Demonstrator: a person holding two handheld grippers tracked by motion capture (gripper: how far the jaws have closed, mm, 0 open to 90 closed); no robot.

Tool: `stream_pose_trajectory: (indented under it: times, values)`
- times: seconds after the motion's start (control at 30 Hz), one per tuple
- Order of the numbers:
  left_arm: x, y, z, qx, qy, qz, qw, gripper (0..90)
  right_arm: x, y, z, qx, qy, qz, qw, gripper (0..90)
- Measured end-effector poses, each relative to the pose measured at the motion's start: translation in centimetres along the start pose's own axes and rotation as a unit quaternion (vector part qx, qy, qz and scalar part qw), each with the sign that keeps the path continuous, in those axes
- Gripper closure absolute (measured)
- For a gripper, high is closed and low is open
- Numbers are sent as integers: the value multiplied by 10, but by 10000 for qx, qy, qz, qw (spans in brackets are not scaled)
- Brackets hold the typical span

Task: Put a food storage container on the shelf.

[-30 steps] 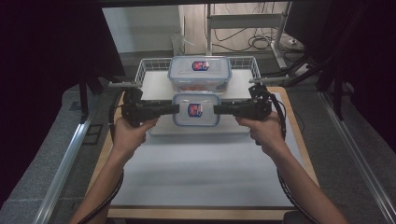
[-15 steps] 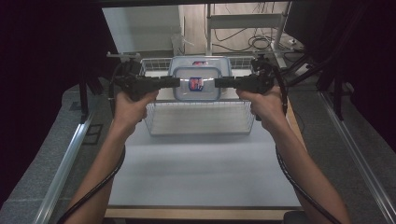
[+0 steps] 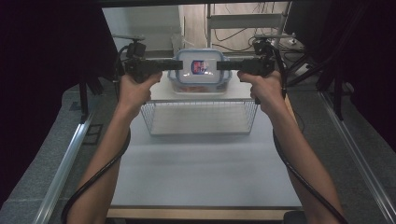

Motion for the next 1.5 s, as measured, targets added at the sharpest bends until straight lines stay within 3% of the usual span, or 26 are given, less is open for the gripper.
stream_pose_trajectory:
  times: [0.2, 0.43, 0.77, 0.87, 0.93, 0.97, 1.0, 1.03, 1.07, 1.23, 1.33, 1.4, 1.47, 1.5]
  values:
    - [-11, 10, -10, 53, -14, 253, 9997, 568, 14, 11, -3, 61, -36, -138, 9999, 574]
    - [-20, 8, -15, 105, -16, 474, 9988, 567, 23, 14, -8, 1, -75, -219, 9997, 574]
    - [-26, 6, -21, 55, 72, 565, 9984, 561, 35, 13, -12, 34, -22, -407, 9992, 570]
    - [-27, 6, -21, 52, 137, 519, 9985, 558, 37, 14, -12, 85, -28, -453, 9989, 564]
    - [-27, 6, -23, 10, 376, 350, 9987, 558, 38, 15, -13, 121, -117, -450, 9988, 550]
    - [-27, 6, -23, 10, 376, 350, 9987, 562, 38, 15, -13, 121, -117, -450, 9988, 550]
    - [-27, 6, -24, 3, 407, 323, 9986, 540, 41, 14, -14, 50, -322, -328, 9989, 524]
    - [-28, 6, -25, -27, 505, 314, 9982, 540, 41, 14, -14, 50, -322, -328, 9989, 524]
    - [-29, 4, -27, -72, 639, 275, 9975, 505, 44, 13, -16, 5, -487, -259, 9985, 491]
    - [-30, 5, -28, -13, 651, 249, 9976, 474, 47, 15, -16, 106, -519, -200, 9984, 506]
    - [-29, 4, -29, -11, 853, 10, 9964, 430, 46, 15, -16, 110, -593, -127, 9981, 487]
    - [-29, 5, -28, 49, 1044, -196, 9943, 374, 45, 15, -16, 89, -778, 131, 9968, 447]
    - [-27, 4, -28, 119, 1173, -444, 9920, 327, 44, 14, -16, 73, -843, 243, 9961, 417]
    - [-27, 4, -28, 119, 1173, -444, 9920, 305, 44, 14, -16, 73, -843, 243, 9961, 417]
Point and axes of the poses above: each handheld gripper's, and its own axes: z roughly backward along the jaws, y roughly out of its top, x roughly to its right, the point moved 9 cm from there along -z, roughly forward along the jaws, and after that the axes turned 8 degrees about y, right-handed, at the moved point
